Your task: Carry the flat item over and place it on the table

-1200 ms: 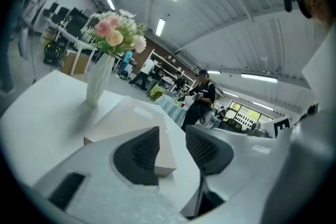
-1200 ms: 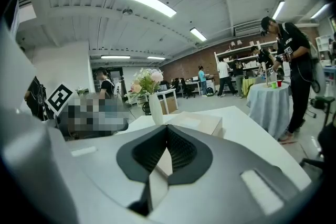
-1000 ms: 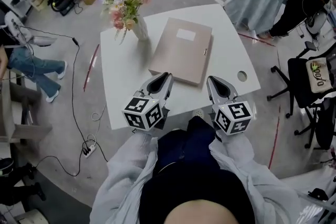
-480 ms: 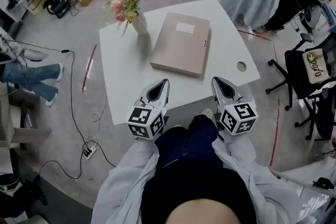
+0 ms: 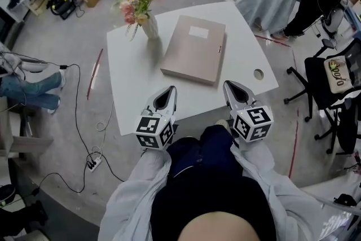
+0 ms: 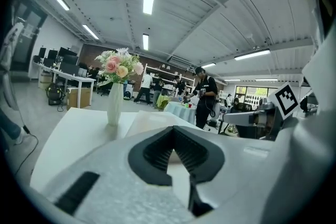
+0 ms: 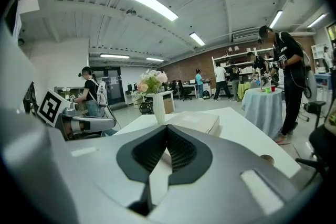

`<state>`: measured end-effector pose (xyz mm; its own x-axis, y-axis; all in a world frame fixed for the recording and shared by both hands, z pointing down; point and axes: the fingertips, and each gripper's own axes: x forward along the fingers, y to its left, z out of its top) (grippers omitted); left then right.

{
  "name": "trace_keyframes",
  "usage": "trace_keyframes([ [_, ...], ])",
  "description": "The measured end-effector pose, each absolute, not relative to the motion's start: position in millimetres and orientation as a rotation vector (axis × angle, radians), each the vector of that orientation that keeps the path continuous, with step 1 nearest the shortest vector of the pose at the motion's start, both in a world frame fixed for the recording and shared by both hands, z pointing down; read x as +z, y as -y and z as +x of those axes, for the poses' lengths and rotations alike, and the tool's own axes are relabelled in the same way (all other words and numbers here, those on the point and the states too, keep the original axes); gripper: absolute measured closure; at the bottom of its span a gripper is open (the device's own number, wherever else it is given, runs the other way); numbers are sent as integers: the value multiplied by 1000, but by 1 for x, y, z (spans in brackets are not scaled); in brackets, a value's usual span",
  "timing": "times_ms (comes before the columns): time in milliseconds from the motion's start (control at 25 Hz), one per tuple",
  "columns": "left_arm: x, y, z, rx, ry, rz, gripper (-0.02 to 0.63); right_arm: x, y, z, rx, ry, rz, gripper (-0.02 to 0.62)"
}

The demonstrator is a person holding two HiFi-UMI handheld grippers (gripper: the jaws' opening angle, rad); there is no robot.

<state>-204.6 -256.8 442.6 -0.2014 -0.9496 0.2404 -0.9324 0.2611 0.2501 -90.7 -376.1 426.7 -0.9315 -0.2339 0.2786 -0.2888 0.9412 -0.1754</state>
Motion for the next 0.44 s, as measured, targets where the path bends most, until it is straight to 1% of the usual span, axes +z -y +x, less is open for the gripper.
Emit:
trace_keyframes([
  [440,444,255,-213,-80,2221,1694,598,427,373,-108,299,2844,341,584],
])
